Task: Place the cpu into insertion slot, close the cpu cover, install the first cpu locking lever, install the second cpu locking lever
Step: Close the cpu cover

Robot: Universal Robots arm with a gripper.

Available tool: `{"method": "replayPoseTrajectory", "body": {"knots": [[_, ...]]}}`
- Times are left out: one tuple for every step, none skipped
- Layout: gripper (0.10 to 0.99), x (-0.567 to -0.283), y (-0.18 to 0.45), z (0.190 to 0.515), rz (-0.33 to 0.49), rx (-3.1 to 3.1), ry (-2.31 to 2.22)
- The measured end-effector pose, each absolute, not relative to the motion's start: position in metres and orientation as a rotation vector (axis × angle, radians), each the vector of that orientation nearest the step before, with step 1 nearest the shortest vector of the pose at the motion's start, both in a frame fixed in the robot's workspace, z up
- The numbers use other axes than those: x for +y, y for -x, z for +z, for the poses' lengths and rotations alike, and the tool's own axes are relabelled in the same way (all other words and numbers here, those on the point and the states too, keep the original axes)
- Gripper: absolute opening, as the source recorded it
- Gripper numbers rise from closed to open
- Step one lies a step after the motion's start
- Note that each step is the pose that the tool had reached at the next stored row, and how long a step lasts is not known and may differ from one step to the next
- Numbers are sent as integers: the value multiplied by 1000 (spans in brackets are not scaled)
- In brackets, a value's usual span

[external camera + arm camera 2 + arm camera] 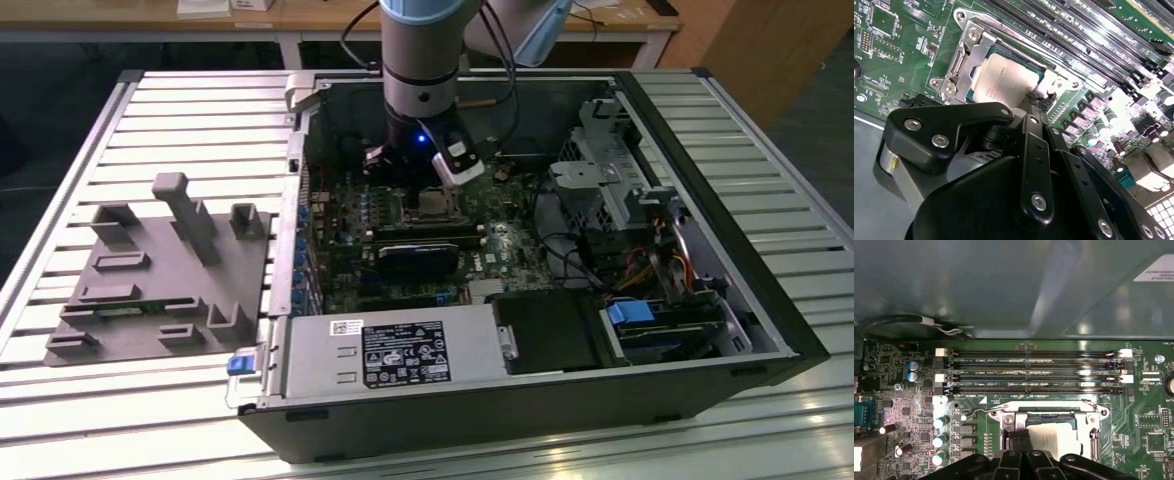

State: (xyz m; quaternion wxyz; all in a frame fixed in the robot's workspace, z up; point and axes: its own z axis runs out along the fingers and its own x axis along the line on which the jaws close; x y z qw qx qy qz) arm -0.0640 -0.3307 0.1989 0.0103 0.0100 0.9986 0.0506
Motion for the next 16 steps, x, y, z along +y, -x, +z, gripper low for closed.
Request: {"method": "replayPoseTrajectory", "body": {"knots": [[102, -331, 63, 199, 158, 3117, -31], [102, -331, 63, 199, 158, 3117, -31], [102, -331, 63, 199, 158, 3117, -31], [102, -331, 62, 199, 158, 3117, -31], [102, -331, 62, 199, 158, 3117, -31], [102, -331, 62, 199, 158, 3117, -31], [102, -331, 61, 199, 158, 3117, -31], [102, -331, 61, 199, 159, 3117, -31], [102, -331, 61, 200, 159, 3117, -31], [102, -330, 61, 200, 160, 3116, -31], [102, -330, 61, 201, 161, 3116, -30], [102, -331, 61, 202, 160, 3117, -30], [102, -331, 61, 203, 159, 3118, -31], [102, -331, 61, 204, 159, 3118, -31], [102, -331, 61, 205, 159, 3118, -31], [102, -331, 61, 206, 159, 3118, -31]]}}
